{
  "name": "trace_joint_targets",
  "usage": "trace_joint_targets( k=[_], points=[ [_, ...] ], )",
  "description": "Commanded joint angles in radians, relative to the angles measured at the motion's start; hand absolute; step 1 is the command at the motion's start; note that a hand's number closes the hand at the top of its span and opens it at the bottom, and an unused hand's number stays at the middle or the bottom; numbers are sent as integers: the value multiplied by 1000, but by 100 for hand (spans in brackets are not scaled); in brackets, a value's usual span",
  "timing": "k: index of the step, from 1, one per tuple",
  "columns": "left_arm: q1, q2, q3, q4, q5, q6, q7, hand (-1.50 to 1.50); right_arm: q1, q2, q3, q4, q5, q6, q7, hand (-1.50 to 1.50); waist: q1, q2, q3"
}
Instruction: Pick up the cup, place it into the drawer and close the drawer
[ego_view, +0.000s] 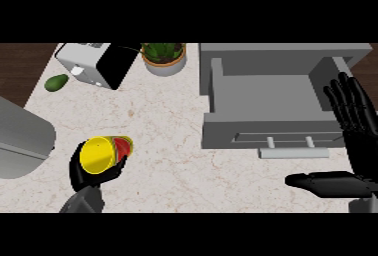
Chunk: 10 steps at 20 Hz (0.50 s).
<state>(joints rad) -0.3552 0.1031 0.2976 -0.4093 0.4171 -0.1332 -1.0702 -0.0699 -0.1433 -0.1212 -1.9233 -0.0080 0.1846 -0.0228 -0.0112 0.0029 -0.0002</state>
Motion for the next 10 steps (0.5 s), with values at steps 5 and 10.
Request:
trace_joint_targets(
  k=[5,10],
  points=[
    [-51,56,-66,25,-68,-205,-66,150,-46,2,9,2,-1,-2,17,-150,-4,4,-3],
    [-106,110,-79,7,-70,-287,-17,150,-14,36,42,12,45,-27,-13,-150,-5,5,-3]
  ],
)
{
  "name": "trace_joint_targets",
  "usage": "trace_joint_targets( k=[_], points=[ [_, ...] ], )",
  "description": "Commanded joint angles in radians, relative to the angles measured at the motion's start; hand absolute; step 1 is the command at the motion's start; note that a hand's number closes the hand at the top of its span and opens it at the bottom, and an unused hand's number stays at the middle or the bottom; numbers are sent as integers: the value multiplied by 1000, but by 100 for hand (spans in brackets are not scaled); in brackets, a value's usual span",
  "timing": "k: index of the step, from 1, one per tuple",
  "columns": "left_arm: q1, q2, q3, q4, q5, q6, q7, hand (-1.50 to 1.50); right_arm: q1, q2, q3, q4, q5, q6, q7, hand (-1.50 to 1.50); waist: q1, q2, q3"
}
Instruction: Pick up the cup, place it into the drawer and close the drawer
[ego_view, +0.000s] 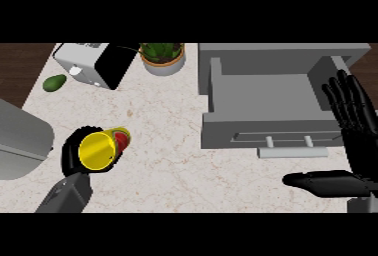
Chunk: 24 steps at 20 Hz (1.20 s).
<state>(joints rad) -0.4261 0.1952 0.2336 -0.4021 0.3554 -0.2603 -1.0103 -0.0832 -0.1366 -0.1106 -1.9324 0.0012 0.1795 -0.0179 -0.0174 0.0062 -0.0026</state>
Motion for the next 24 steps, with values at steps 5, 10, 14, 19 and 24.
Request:
trace_joint_targets(
  k=[5,10,14,19,24],
  points=[
    [-81,-18,-55,-130,-21,-102,-36,150,48,-4,-1,-9,3,13,-8,-150,8,-8,3],
    [-95,-22,-107,-290,-30,-66,82,150,17,-22,-65,42,-26,11,-41,-150,23,-10,4],
    [-139,-69,-164,-456,-60,66,208,150,-49,-44,-74,55,-41,10,27,-150,30,-12,4],
    [-191,-97,-208,-630,-75,176,396,150,18,13,-15,38,13,-9,-38,-150,25,-11,4],
    [-268,-93,-244,-753,-91,231,586,150,-42,-60,-108,102,-51,29,-25,-150,24,-9,3]
  ],
)
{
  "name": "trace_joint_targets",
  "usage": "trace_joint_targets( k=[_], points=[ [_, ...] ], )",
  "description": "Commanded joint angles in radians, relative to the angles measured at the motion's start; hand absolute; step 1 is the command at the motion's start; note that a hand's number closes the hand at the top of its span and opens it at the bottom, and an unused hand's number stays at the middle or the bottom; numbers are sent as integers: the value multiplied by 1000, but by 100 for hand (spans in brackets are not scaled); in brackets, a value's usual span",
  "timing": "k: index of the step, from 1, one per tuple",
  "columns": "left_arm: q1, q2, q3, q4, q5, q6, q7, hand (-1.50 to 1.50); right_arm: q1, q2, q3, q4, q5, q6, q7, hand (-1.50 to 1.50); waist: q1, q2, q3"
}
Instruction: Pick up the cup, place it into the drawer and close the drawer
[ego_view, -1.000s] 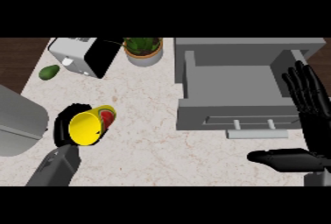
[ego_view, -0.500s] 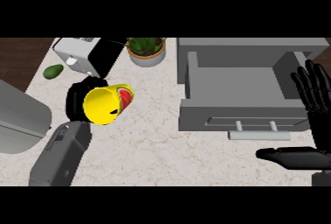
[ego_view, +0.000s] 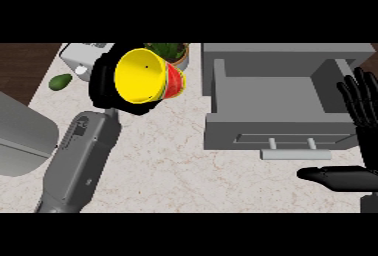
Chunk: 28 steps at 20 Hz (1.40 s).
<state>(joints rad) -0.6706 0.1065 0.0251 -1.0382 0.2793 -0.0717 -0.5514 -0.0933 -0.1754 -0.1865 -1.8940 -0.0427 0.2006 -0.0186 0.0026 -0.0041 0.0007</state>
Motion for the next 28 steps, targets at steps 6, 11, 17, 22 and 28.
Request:
trace_joint_targets(
  k=[6,11,17,22,28],
  points=[
    [-259,-103,-55,32,-86,185,231,150,43,27,37,-49,26,-5,-2,-150,-16,4,0],
    [-397,-106,-75,156,-92,275,247,150,46,13,10,-37,7,8,-4,-150,-21,7,0],
    [-517,-106,-178,338,56,378,246,150,-22,-10,-9,13,-5,15,-5,-150,-37,11,0],
    [-609,-106,-151,491,93,347,248,150,62,-5,-18,-14,-35,56,-56,-150,-46,13,0],
    [-593,-106,-373,503,246,436,210,150,-45,10,22,2,8,8,2,-150,-56,14,0]
  ],
)
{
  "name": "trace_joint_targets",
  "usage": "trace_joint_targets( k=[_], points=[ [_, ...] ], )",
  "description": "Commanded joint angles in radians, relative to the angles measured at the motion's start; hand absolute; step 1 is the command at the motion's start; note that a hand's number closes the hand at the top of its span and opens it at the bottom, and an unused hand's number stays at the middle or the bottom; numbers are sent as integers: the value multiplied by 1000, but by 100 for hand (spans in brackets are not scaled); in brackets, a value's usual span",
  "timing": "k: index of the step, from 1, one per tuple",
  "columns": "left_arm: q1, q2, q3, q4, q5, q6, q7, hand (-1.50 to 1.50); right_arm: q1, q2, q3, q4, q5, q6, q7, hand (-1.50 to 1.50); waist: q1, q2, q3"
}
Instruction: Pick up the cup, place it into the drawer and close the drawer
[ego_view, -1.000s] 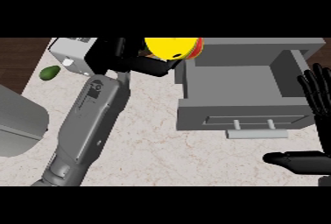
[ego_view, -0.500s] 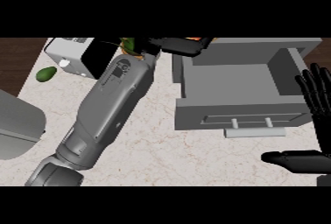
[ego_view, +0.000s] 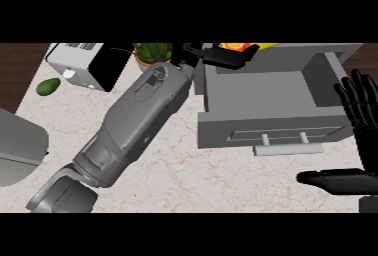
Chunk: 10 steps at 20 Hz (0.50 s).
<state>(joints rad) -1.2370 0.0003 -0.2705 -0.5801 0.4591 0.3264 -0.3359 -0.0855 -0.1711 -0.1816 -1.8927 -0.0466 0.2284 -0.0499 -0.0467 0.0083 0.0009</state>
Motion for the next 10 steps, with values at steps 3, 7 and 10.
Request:
trace_joint_targets(
  k=[3,7,10],
  points=[
    [23,0,-155,52,110,53,-17,150,-30,4,12,27,5,-5,26,-150,-9,2,0],
    [-21,0,-238,119,104,95,20,150,-5,9,21,12,9,5,3,-150,-29,6,1],
    [-21,0,-260,175,94,36,5,-150,-45,-8,-7,16,-6,-3,22,-150,-24,9,0]
  ],
)
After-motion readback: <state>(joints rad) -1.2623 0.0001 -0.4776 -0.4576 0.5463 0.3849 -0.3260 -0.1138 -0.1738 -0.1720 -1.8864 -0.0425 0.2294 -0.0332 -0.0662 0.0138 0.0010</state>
